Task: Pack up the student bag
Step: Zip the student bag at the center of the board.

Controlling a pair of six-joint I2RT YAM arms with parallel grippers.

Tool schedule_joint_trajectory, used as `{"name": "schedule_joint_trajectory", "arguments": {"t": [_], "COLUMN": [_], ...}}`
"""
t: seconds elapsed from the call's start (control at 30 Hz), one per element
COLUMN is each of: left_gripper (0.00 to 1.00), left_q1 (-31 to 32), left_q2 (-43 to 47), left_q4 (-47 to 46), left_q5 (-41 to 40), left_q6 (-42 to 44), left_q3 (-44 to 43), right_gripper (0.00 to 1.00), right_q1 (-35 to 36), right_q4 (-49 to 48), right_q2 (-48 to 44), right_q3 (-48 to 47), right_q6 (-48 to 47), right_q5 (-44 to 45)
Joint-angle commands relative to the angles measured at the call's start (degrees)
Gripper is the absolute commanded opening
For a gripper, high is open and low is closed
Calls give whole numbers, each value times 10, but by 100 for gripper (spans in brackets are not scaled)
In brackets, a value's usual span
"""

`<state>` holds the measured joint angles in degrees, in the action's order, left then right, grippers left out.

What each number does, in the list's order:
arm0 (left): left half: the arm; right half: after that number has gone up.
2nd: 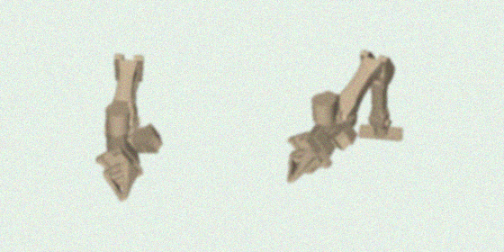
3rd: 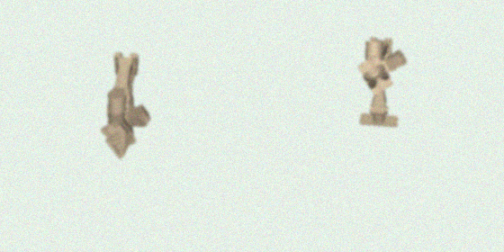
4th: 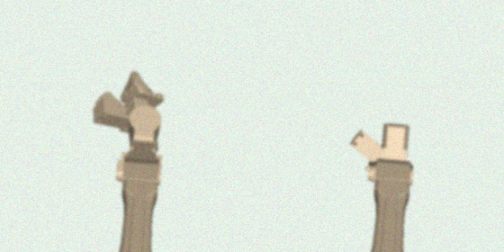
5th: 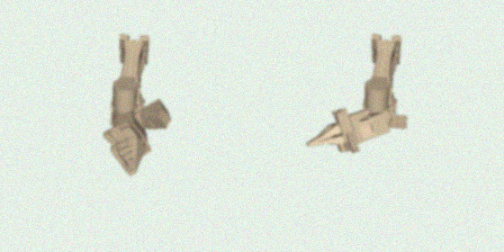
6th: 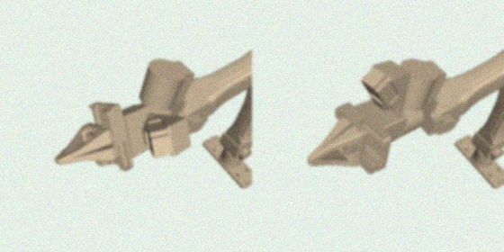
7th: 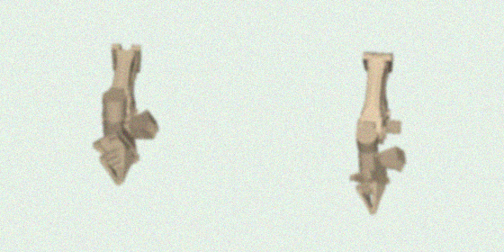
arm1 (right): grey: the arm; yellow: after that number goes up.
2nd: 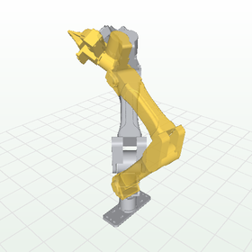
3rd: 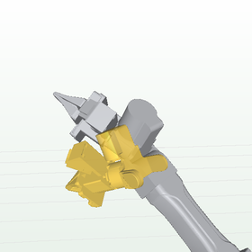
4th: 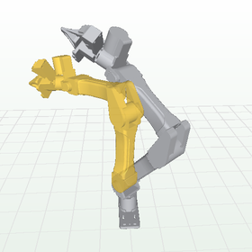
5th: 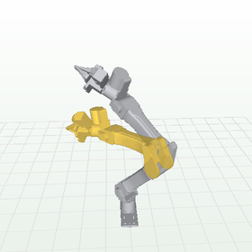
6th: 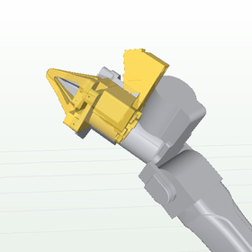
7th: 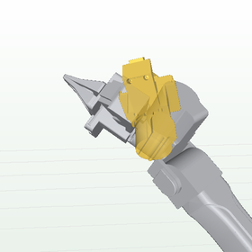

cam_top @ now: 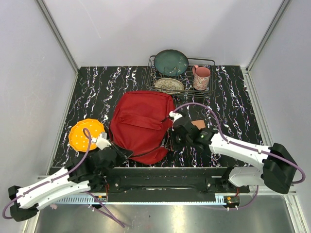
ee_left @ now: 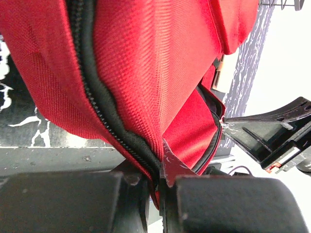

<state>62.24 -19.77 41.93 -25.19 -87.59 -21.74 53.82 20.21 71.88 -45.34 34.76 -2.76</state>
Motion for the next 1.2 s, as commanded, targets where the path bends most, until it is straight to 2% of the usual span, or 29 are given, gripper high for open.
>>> {"name": "schedule_joint_trajectory", "arguments": {"t": [0.0, 0.03, 0.07, 0.1, 0.13, 0.2, 0.27, 0.57, 0.7, 0.83, 0.93, 1.0, 1.1, 1.17], "left_gripper": [0, 0, 7, 38, 53, 89, 99, 99, 99, 99, 99, 99, 99, 99], "left_q1": [-2, -2, -2, -2, -2, -2, -2, 22, 50, 85, 101, 104, 104, 104], "left_q2": [46, 50, 54, 54, 53, 38, -5, -264, -325, -351, -346, -341, -342, -359], "left_q4": [140, 146, 144, 139, 115, 80, 36, -58, -87, -43, 20, 42, 27, -11], "left_q5": [-62, -64, -66, -65, -64, -47, -25, 75, 108, 92, 43, 18, 34, 71], "left_q6": [-12, -10, -3, 6, 16, 55, 78, 146, 140, 171, 262, 356, 488, 576], "left_q3": [-3, -5, -8, -14, -16, -29, -45, -204, -219, -230, -288, -339, -381, -393], "right_gripper": [0, 0, 0, 0, 0, 0, 0, 0, 0, 0, 0, 0, 0, 0], "right_q1": [-38, -37, -38, -38, -37, -36, -36, -20, -14, -13, -14, -14, -14, -14], "right_q4": [69, 58, 50, 40, 18, 2, -12, -30, -30, -25, -15, -14, -14, -15], "right_q2": [23, 24, 23, 15, 11, -2, -9, -39, -50, -59, -63, -68, -72, -73], "right_q3": [6, 8, 11, 16, 25, 35, 47, 84, 92, 96, 94, 96, 98, 99], "right_q6": [-41, -41, -39, -36, -32, -24, -11, 14, 19, 21, 21, 22, 25, 24], "right_q5": [45, 34, 22, -12, -26, -58, -69, -80, -70, -59, -44, -37, -30, -22]}}
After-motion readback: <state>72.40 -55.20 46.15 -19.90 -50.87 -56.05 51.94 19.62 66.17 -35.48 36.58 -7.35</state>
